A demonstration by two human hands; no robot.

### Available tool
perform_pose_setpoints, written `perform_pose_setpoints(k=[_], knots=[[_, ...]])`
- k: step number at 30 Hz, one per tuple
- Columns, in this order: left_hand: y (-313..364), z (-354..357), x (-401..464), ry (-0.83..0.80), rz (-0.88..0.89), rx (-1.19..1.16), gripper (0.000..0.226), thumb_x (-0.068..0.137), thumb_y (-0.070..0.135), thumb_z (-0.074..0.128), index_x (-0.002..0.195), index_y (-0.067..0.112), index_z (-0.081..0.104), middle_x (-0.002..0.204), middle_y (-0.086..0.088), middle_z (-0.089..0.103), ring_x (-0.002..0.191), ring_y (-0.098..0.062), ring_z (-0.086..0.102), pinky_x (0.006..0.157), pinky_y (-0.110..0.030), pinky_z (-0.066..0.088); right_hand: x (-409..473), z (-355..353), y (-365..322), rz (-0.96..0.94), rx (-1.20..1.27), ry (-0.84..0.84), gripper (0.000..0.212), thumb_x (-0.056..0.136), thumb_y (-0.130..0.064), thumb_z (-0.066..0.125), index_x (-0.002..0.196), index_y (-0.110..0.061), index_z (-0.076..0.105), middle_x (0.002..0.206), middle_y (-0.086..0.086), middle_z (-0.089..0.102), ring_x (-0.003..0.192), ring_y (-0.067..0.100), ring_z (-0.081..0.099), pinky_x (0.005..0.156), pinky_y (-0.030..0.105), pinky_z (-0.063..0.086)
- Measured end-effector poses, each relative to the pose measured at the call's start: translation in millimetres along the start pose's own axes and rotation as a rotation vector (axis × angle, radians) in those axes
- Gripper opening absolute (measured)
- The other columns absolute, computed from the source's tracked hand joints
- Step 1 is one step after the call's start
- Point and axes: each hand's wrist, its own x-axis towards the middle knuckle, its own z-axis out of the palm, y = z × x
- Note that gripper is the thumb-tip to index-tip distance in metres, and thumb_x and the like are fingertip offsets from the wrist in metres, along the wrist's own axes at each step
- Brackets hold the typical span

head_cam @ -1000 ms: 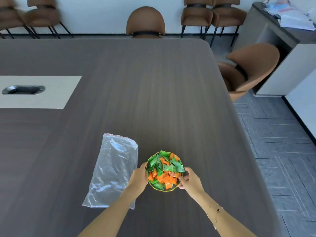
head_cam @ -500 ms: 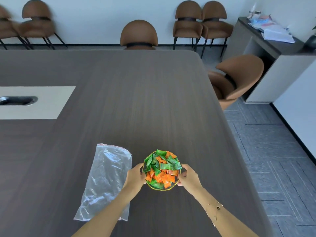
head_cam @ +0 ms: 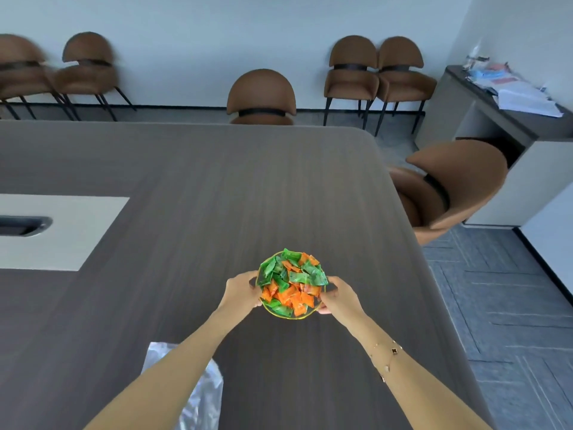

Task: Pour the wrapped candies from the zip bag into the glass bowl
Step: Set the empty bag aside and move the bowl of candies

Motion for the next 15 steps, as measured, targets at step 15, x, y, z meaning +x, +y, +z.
perform_pose_setpoints(k=[15], knots=[[-3.1,41.4,163.7,-0.024,-0.074,0.031,0.039,0.093,0.008,0.047,0.130,0.018,0.057,0.069,-0.005,0.068,0.056,-0.007,0.065,0.051,-0.010,0.043,170.7,0.3,3.3,-0.008,-0.010,-0.033,0.033,0.094,-0.016,0.050,0.127,-0.014,0.052,0.111,0.013,0.070,0.079,0.025,0.073,0.055,0.016,0.056]])
